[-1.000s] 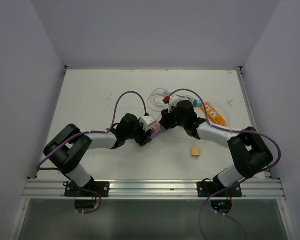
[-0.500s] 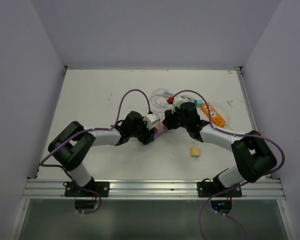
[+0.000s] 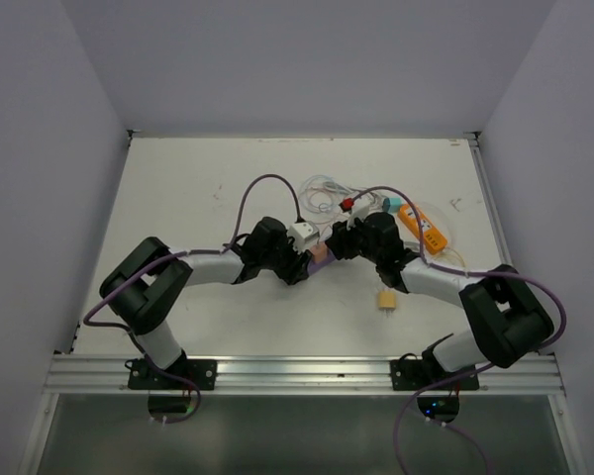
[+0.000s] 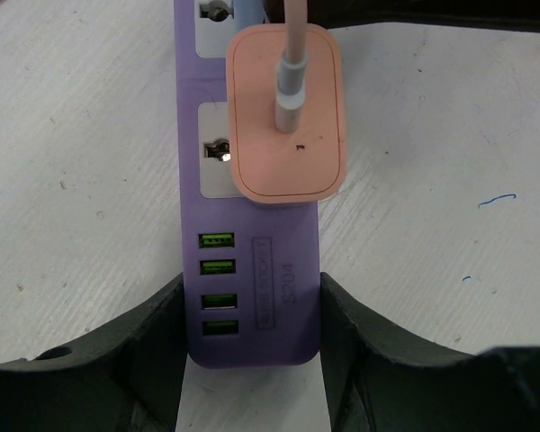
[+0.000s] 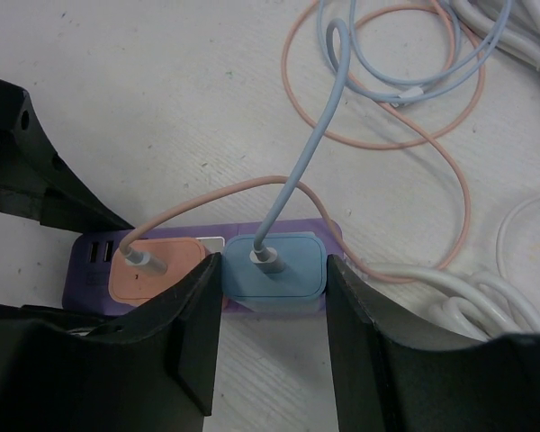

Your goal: Pull the plug off the socket

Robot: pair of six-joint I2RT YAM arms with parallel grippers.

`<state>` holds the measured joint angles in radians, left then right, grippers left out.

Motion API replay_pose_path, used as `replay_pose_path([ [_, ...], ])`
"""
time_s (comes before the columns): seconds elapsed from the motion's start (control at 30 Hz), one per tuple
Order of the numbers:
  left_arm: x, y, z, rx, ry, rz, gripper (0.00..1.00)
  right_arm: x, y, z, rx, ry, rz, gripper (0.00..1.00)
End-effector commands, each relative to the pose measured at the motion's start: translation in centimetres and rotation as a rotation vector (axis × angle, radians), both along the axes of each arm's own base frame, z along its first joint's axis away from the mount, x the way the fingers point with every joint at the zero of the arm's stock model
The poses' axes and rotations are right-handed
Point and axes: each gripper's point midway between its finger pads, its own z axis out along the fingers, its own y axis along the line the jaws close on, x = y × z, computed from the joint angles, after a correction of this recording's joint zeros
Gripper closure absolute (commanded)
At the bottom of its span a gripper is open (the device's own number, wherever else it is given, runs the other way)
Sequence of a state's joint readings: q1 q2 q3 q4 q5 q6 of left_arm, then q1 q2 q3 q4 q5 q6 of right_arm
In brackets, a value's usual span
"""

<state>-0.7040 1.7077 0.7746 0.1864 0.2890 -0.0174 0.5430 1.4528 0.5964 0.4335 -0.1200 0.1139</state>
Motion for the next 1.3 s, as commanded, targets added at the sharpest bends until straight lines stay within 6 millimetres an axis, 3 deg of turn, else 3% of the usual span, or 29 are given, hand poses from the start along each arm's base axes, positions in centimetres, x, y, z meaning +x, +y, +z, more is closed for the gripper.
replay_pose_path([
  [0.0, -2.7, 2.6, -4.6, 0.134, 0.186, 0.073, 1.00, 0.0, 2.4, 6.0, 0.155, -0.136, 0.067, 1.00],
  [0.37, -3.0, 2.8, -5.4, 0.158, 0.224, 0.083, 1.00, 0.2, 2.5, 7.3, 0.184, -0.183, 0.063, 1.00],
  [1.03, -3.7, 2.6, -6.1, 0.182, 0.292, 0.075, 1.00, -1.5, 4.1, 4.9, -0.005, -0.203, 0.221, 1.00],
  [1.27, -3.7, 2.9, -6.1, 0.188, 0.289, 0.091, 1.00, -0.8, 4.4, 4.7, 0.118, -0.103, 0.153, 1.00],
])
